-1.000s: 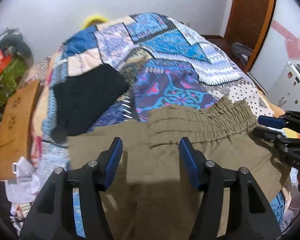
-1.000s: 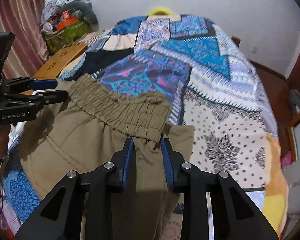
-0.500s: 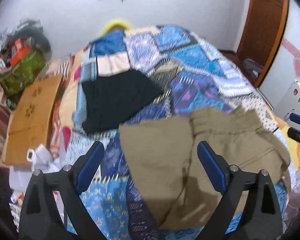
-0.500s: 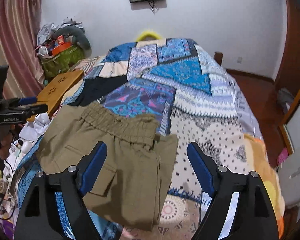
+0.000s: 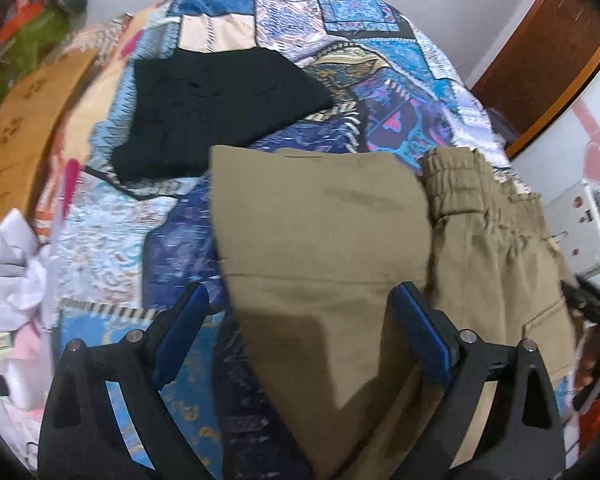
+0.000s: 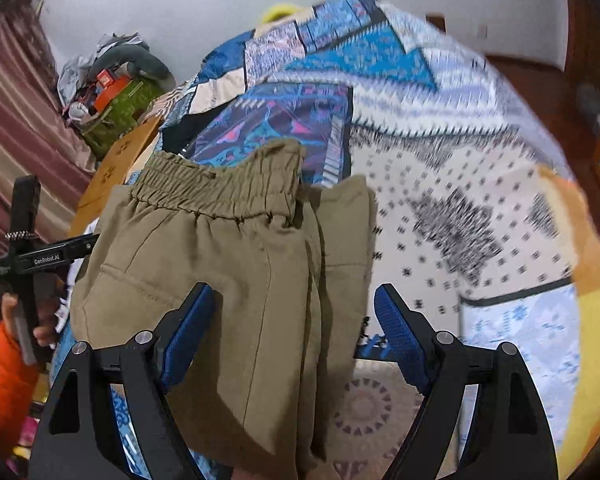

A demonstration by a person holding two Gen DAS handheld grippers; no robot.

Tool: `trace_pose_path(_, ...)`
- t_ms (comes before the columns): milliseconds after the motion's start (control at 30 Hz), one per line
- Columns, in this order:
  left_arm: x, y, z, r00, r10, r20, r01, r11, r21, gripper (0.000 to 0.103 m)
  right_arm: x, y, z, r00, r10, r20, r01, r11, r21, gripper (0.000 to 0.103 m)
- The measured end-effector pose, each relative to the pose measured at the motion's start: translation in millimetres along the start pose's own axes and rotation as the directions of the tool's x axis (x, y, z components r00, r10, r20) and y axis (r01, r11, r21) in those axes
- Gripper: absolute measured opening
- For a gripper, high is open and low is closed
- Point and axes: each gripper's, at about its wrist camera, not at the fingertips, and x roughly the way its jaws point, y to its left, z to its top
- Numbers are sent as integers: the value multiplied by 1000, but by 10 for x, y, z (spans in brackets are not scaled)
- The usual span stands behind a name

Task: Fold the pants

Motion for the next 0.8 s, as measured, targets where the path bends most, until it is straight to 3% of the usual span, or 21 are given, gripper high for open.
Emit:
trace_pose_path(67,18,-54,20,999,-42,-8,42,999,12,78,53,-55,-15,999,43,-15,-42,998,50,75)
trace_pose_path(133,-1,-131,30,1000,-30,5,30,999,42,72,59,-62,-8,999,46,-10,-45,997,63,70)
trace_pose_path(200,-14,-188,39,999,-40,2,40,997,58,56,55,-46,12,999,44,-7,-44,997,68,58)
trace_pose_path(233,-23,-205,51,999,-35,4,35,998,58,53,56,-55,28,999,41,-8,-41,997,71,54)
trace_pose_path(300,-41,-232,74,1000,-5,12,4,999,46,40,59,-64,52,999,37,-7,-37,997,75,37)
trace_pose_path(400,-93,-260,100,999,40,30,-41,999,32,22,26,-72,74,999,54,3,-54,995,87,21)
trace_pose_path(500,-169,-280,118,997,49,52,-50,998,24,14,-29,-3,111,999,41,22,-42,998,44,14)
trace_pose_path(800,-580,-370,244,985,71,158,-81,995,60,6,-317,342,407,993,15,119,-3,994,-107,10)
